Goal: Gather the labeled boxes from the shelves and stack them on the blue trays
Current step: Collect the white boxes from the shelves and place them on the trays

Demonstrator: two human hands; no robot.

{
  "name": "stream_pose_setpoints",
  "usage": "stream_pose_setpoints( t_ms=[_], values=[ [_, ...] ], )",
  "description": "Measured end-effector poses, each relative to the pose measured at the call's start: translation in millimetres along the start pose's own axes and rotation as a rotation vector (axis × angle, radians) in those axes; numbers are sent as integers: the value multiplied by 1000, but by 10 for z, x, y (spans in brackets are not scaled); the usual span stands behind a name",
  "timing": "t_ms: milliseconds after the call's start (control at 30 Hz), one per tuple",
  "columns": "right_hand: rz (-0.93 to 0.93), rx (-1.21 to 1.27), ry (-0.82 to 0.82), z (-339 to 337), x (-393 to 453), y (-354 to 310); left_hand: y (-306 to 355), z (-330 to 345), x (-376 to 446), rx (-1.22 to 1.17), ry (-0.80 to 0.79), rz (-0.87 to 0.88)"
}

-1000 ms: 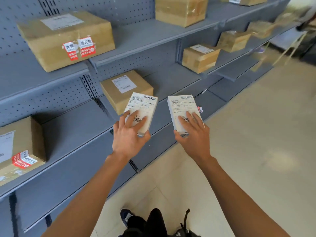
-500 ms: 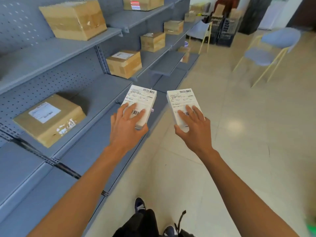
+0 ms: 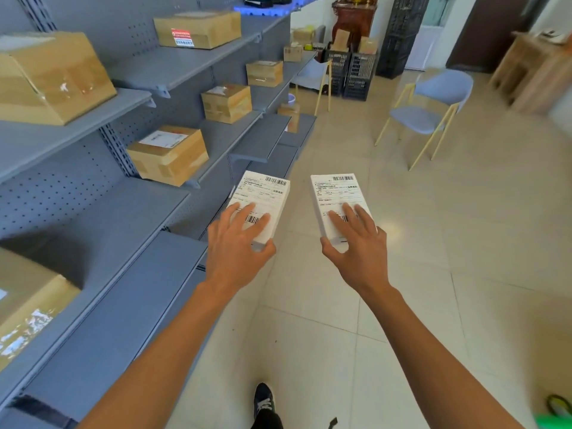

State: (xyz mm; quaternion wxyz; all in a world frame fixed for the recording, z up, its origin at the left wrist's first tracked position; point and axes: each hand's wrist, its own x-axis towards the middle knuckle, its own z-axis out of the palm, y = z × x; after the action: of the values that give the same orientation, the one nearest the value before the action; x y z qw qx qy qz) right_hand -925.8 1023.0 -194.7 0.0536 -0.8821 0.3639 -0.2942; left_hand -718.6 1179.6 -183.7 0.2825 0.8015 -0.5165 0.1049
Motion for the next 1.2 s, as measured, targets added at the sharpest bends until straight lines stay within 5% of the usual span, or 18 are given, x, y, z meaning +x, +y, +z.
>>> stream_pose_setpoints(
  t_ms=[333, 800, 1200],
  values=[
    [97, -70, 93, 256, 926, 397, -216, 517, 1239, -44, -53, 75],
    [220, -114, 172, 437, 2282, 1973, 525, 1732, 3133, -33, -79, 244],
    [155, -101, 115, 506, 3563, 3007, 995, 2478, 4478, -25, -10, 194]
  ],
)
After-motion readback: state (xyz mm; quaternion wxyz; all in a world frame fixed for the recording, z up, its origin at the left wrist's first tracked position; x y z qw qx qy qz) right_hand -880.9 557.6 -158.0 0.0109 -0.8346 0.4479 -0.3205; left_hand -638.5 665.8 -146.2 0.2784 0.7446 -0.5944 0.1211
